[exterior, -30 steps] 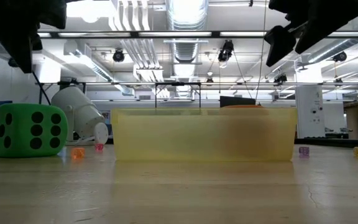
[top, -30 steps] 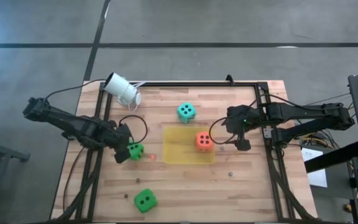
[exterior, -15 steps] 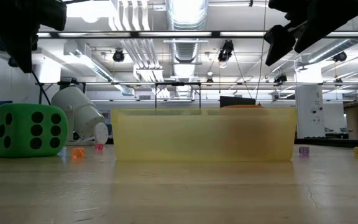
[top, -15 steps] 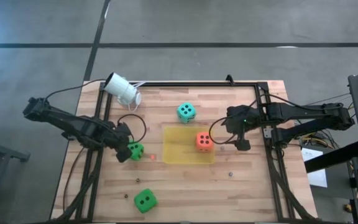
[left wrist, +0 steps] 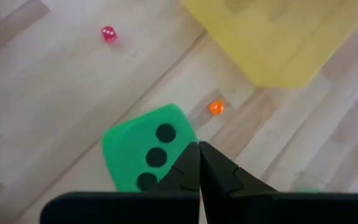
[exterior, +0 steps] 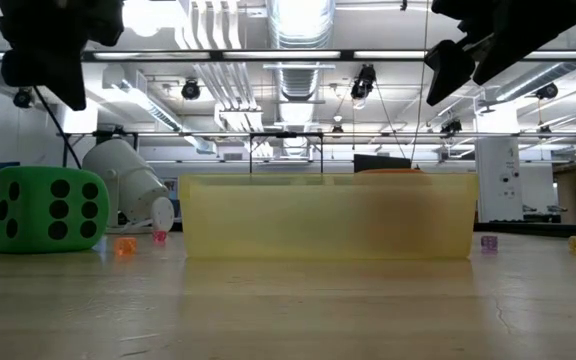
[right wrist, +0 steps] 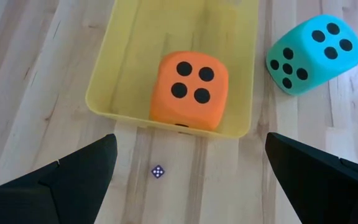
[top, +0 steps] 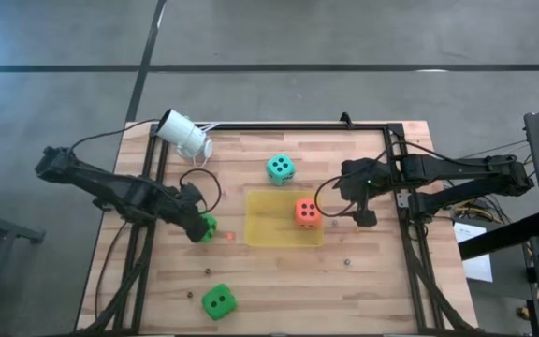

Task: Pick & Place Dice
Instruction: Put the top big green dice into the yellow bin

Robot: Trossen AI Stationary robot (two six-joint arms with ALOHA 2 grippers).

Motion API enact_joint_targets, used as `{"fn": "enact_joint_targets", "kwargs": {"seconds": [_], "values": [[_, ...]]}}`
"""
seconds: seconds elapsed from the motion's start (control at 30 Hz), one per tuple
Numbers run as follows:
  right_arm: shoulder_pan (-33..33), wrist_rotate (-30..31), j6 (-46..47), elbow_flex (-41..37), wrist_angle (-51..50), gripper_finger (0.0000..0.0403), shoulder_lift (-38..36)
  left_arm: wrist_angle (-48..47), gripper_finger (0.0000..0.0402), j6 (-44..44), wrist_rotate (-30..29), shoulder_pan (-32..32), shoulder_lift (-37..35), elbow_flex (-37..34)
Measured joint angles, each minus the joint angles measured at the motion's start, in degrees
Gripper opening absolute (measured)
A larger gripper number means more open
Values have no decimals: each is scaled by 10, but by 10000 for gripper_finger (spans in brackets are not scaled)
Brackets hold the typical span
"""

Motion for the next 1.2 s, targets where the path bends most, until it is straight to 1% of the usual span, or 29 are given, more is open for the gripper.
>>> {"fn": "enact_joint_targets", "kwargs": {"seconds": [0.2,0.3,0.43,0.57,0.7,0.83,0.9,0.97,1.07,1.2], "values": [[0,0,0,0,2,400,0,-14,0,-70,-7,3,13,0],[0,0,0,0,2,400,0,-6,0,-99,-7,8,17,0],[0,0,0,0,2,400,0,-9,1,-100,-8,19,16,4],[0,0,0,0,2,400,0,-12,1,-120,-7,41,16,1],[0,0,0,0,2,400,0,-18,1,-129,18,58,16,1],[0,0,0,0,2,400,0,-21,4,-129,36,60,16,1],[0,0,0,0,1,400,0,-21,16,-129,50,60,16,1],[0,0,0,0,1,400,0,-21,39,-130,58,60,16,1],[0,0,0,0,1,400,0,-21,84,-129,66,60,16,1],[0,0,0,0,1,400,0,-21,154,-130,67,60,16,1]]}}
